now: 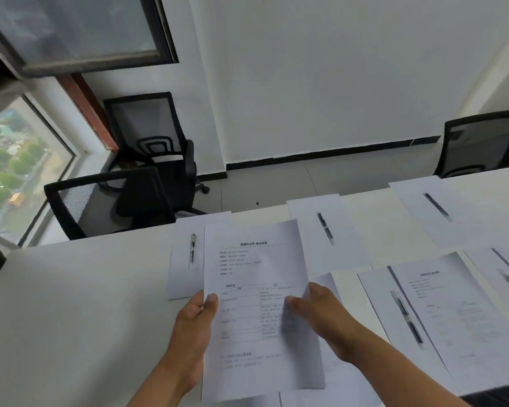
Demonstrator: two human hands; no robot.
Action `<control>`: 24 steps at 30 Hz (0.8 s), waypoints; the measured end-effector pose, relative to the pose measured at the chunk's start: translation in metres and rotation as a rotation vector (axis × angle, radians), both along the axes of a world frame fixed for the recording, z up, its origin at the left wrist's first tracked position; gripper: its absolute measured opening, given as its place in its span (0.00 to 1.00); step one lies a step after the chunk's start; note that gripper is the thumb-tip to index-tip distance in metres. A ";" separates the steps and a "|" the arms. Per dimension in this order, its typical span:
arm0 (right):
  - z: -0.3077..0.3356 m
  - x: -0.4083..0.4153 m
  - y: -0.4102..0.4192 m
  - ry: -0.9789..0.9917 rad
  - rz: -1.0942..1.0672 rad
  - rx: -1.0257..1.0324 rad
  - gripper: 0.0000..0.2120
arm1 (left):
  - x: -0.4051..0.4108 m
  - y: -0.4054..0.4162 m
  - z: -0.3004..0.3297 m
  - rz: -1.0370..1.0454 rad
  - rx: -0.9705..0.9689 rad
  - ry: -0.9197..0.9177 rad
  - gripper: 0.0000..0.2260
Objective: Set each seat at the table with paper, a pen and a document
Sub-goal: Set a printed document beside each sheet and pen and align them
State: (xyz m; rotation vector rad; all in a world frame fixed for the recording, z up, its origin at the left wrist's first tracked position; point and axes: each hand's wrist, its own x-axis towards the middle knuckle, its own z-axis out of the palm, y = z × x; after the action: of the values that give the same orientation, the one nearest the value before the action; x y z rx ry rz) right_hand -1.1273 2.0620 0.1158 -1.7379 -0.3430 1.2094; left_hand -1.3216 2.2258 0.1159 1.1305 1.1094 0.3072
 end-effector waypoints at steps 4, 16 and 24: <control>0.033 -0.004 0.003 -0.032 -0.131 0.053 0.10 | 0.011 0.006 0.020 -0.036 0.066 -0.067 0.14; 0.130 0.027 -0.075 -0.303 -0.544 0.097 0.10 | 0.106 -0.035 0.115 -0.368 0.288 -0.321 0.10; 0.207 0.030 -0.202 -0.490 -0.786 0.234 0.15 | 0.166 -0.138 0.186 -0.554 0.415 -0.485 0.07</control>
State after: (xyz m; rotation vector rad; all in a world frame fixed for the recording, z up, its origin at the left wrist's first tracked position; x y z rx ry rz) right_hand -1.0975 1.8600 0.3233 -1.6935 -0.0546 0.1707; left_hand -1.1559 2.0875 0.3016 1.5736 0.2835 0.3555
